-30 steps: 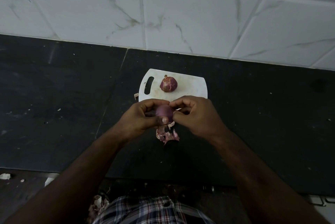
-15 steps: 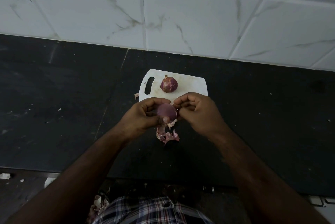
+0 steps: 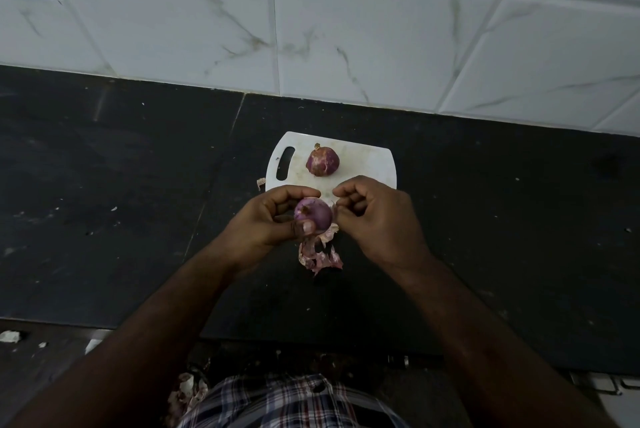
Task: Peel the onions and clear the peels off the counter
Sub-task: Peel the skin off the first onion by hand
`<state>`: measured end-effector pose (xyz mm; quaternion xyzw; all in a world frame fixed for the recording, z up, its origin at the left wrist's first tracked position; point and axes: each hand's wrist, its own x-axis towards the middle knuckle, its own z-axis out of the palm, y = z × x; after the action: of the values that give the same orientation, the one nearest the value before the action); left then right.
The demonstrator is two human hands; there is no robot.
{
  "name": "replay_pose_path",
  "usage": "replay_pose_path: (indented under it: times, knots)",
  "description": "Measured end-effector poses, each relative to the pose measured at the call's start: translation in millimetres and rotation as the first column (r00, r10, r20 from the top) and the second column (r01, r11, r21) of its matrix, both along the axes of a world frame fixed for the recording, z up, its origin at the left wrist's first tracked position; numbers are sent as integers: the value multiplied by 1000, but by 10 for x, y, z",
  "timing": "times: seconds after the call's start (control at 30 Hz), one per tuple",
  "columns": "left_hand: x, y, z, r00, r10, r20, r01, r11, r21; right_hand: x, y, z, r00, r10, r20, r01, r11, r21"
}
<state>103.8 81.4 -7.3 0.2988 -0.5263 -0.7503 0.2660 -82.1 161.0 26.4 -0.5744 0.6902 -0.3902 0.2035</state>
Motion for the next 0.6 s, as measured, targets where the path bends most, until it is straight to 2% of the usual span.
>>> replay_pose_path:
  times: [0.17, 0.3, 0.43, 0.5, 0.6]
  knots:
    - [27, 24, 6, 996, -63, -56, 66, 996, 63, -83, -10, -124, 999, -22, -37, 24, 999, 43]
    - [67, 15, -76, 980, -99, -171, 132, 971, 197, -95, 25, -231, 993, 3, -117, 9, 995, 95]
    - [80, 0, -84, 981, -34, -189, 89, 953, 290, -140, 40, -217, 996, 46, -76, -30, 982, 189]
    - [73, -1, -84, 984, -4, -181, 62, 946, 317, -156, 27, -162, 1000, 9, -22, -6, 989, 150]
    - [51, 8, -90, 990, -18, -139, 55, 963, 265, -95, -26, -43, 989, 13, 144, -26, 996, 89]
